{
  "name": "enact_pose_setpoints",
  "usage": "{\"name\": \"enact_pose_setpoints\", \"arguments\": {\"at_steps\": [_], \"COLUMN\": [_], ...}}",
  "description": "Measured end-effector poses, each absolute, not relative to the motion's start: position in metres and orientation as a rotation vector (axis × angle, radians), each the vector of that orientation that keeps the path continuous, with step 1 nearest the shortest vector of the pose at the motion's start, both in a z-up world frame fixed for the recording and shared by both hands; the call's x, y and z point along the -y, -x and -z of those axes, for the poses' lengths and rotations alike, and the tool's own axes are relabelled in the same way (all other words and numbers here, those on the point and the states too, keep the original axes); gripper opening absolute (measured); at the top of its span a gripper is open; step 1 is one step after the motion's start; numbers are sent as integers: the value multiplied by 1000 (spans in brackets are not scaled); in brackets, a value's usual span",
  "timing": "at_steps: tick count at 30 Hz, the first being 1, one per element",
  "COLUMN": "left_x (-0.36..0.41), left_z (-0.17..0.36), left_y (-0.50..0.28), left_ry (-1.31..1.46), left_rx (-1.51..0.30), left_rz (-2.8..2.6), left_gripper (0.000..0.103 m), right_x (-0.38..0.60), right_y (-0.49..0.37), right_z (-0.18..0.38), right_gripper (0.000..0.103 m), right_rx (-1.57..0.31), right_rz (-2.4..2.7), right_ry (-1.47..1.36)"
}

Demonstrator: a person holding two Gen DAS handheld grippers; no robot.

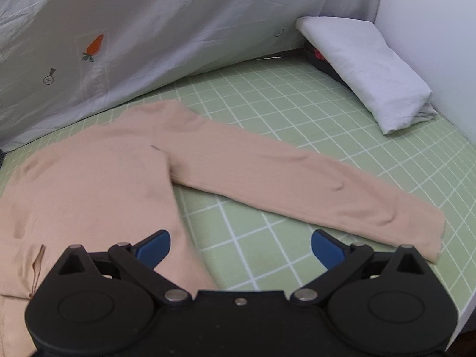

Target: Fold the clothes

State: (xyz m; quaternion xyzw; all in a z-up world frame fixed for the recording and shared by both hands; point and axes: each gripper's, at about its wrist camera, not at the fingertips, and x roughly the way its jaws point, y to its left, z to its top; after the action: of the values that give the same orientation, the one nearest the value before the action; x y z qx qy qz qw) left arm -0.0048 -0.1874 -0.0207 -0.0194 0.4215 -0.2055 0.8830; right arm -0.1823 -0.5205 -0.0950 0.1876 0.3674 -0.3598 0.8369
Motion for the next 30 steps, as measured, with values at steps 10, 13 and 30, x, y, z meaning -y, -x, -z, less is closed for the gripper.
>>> {"name": "enact_pose_setpoints", "arguments": {"at_steps": [10, 13, 30], "left_x": [128, 121, 111], "left_z": [47, 61, 86], "left_y": [-37, -48, -92], "left_ry": [106, 20, 27], "left_rx": [-935, -962, -1025], "left_rz": [375, 375, 430], "left_gripper": [101, 101, 101], "right_x": [428, 402, 340], "right_y": [84, 61, 20], "right_z": [112, 118, 128], "right_gripper": [96, 94, 4], "right_rx": [-876, -908, -987], "right_rz": [507, 459, 221], "right_ry": [-331, -331, -247]}}
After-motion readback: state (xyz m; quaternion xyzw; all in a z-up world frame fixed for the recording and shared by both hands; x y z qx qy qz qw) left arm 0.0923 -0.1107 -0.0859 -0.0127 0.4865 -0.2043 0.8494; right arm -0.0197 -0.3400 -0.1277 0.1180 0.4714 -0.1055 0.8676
